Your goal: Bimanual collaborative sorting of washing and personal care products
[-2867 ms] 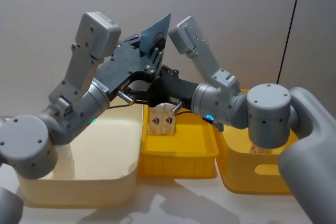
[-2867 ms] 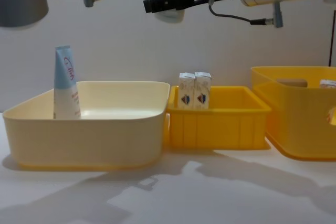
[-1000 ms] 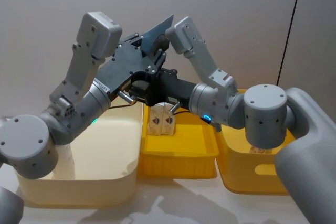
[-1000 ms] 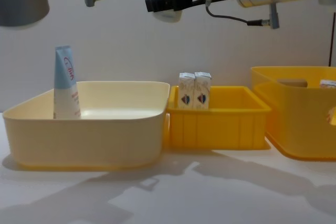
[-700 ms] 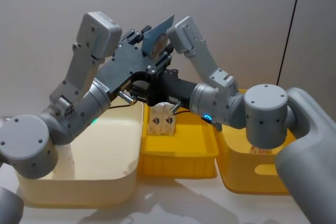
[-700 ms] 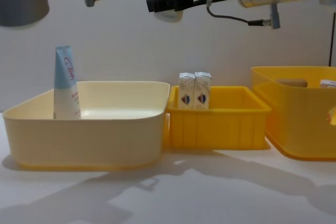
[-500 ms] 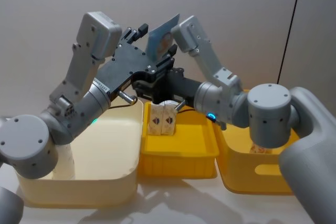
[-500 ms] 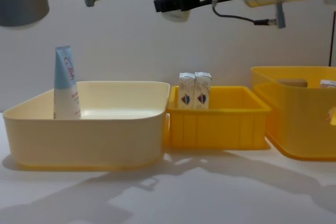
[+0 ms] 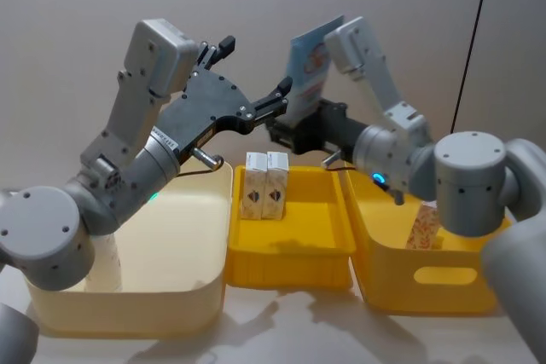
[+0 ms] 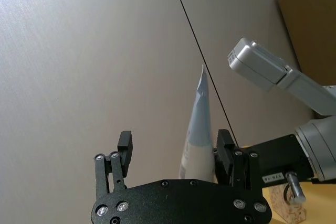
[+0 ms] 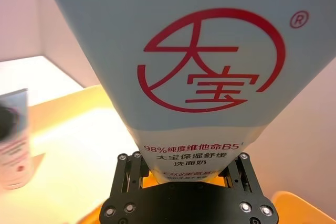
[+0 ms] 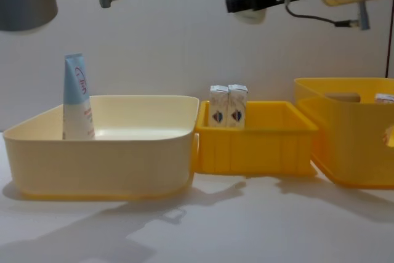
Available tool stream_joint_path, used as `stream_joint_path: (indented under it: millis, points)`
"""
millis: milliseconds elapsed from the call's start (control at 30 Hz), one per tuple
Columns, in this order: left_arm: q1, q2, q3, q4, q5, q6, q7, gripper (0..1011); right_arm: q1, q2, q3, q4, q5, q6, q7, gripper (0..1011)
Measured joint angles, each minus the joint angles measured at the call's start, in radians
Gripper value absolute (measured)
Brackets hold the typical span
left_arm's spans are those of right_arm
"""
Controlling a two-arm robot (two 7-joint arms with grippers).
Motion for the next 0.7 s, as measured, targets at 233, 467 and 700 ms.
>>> stream_joint_path:
  millis: [233,467,700]
  points:
    - [0.000,0.000,0.000,0.000,0.000,0.000,0.000,1000,-0.007,0.011,0.036,-0.007,-0.005,0.038,-0.056,666]
    - [0.000,0.000,0.000,0.000,0.000,0.000,0.000,999,0.000,0.032,0.078,0.002,-0.012,0.107,-0.105,665]
    - [0.000,0.000,0.000,0.000,0.000,0.000,0.000,1000,0.035,0.063,0.094,0.037,-0.022,0.189,-0.112,666]
